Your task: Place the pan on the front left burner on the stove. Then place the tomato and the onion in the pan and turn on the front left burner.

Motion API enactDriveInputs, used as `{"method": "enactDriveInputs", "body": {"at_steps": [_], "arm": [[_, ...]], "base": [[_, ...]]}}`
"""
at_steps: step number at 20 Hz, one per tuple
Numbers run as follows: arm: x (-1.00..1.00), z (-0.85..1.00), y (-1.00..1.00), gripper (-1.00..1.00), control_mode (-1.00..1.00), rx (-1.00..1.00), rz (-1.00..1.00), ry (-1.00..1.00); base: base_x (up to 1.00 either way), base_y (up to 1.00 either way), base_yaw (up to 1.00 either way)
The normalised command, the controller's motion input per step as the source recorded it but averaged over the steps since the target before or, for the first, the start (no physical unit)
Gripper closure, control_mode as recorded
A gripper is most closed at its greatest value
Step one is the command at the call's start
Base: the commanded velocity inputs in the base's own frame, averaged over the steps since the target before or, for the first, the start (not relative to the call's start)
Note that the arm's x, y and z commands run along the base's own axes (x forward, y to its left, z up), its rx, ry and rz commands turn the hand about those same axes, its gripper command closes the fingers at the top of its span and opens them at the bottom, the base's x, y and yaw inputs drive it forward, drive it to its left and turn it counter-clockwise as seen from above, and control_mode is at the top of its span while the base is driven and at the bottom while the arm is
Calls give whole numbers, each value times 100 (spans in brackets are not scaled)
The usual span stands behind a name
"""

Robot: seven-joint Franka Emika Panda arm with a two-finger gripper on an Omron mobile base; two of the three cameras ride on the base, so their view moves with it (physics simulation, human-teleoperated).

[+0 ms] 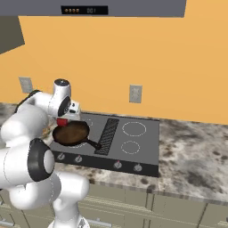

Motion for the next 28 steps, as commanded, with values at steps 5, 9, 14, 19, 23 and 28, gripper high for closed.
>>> {"method": "enactDriveInputs", "body": {"at_steps": [5,9,14,19,23,28], "arm": [[68,-17,-7,100,-100,0,0,0],[22,-14,0,100,-100,0,0,0],[8,-19,0,100,-100,0,0,0],[10,-38,1,100,-100,-5,0,-5],[0,-7,4,100,-100,-15,0,-10],[0,-5,0,100,-100,-4,0,-7]], "base": [[0,0,0],[0,0,0],[0,0,0],[0,0,0],[0,0,0],[0,0,0]]}}
